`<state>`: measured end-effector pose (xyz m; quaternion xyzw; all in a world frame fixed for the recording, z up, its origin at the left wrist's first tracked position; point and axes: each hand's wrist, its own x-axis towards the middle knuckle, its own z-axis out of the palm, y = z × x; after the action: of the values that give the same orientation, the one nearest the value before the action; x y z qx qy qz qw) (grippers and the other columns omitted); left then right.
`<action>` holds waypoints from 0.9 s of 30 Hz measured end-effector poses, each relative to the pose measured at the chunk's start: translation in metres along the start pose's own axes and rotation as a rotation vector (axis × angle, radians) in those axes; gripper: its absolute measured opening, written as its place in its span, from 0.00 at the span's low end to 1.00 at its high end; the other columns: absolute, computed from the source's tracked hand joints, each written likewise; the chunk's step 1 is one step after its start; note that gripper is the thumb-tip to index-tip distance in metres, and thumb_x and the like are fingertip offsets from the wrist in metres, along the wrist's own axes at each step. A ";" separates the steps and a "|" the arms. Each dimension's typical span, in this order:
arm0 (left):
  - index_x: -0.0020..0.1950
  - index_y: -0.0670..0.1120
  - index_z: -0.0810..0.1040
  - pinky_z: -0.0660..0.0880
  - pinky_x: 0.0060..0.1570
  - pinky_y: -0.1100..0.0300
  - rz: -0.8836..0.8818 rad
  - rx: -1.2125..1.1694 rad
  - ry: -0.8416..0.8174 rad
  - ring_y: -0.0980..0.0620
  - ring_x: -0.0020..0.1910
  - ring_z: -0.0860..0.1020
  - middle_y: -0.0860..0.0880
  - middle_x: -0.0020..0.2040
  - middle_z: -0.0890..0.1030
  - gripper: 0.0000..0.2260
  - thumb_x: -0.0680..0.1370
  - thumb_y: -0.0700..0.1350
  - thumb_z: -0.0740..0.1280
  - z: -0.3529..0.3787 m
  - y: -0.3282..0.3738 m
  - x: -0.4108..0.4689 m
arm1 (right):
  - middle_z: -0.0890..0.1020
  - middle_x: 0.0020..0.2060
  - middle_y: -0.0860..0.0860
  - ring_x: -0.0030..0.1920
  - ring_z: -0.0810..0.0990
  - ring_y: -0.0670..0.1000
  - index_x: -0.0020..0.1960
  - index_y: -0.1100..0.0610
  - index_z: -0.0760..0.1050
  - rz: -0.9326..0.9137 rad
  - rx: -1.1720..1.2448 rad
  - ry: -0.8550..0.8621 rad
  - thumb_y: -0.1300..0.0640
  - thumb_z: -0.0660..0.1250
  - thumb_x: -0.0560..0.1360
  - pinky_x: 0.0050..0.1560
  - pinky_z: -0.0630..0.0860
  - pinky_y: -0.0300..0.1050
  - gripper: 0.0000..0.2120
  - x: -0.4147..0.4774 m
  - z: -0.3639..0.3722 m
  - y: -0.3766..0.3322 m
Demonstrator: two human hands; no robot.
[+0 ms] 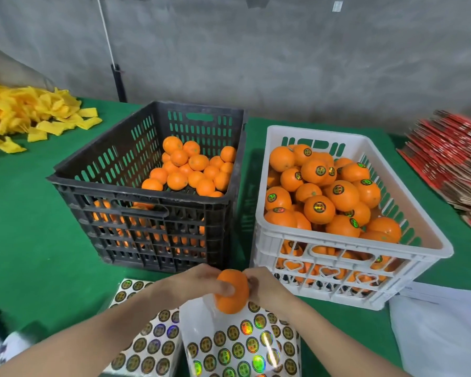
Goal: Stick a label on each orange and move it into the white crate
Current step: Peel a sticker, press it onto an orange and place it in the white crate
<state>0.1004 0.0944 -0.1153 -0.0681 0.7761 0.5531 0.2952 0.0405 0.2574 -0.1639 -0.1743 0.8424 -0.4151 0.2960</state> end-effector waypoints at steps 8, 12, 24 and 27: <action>0.54 0.52 0.68 0.63 0.55 0.62 -0.056 0.042 0.106 0.60 0.50 0.69 0.57 0.50 0.70 0.29 0.58 0.63 0.68 -0.015 -0.001 0.009 | 0.81 0.38 0.54 0.39 0.79 0.51 0.56 0.50 0.72 -0.024 0.362 0.010 0.71 0.65 0.72 0.38 0.77 0.40 0.20 -0.037 -0.036 0.014; 0.53 0.52 0.68 0.62 0.61 0.56 -0.062 0.014 0.086 0.54 0.58 0.70 0.55 0.54 0.71 0.36 0.50 0.66 0.68 -0.015 -0.003 0.012 | 0.81 0.34 0.51 0.35 0.79 0.46 0.48 0.53 0.79 -0.098 0.196 0.043 0.71 0.69 0.71 0.41 0.76 0.35 0.14 -0.039 -0.031 0.016; 0.62 0.43 0.74 0.71 0.62 0.56 0.007 -0.205 -0.019 0.46 0.59 0.78 0.42 0.60 0.80 0.40 0.57 0.64 0.72 -0.014 -0.013 0.025 | 0.84 0.37 0.47 0.36 0.79 0.44 0.46 0.55 0.84 -0.322 0.034 0.294 0.66 0.71 0.72 0.42 0.75 0.33 0.08 -0.051 -0.008 0.026; 0.66 0.44 0.71 0.74 0.58 0.60 0.013 -0.261 -0.039 0.46 0.59 0.78 0.41 0.63 0.79 0.51 0.49 0.69 0.77 -0.015 -0.014 0.027 | 0.83 0.39 0.47 0.38 0.78 0.40 0.50 0.52 0.83 -0.309 0.035 0.288 0.65 0.71 0.72 0.44 0.74 0.32 0.11 -0.052 -0.007 0.027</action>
<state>0.0782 0.0813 -0.1381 -0.0898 0.6921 0.6524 0.2953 0.0745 0.3062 -0.1635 -0.2351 0.8320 -0.4906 0.1084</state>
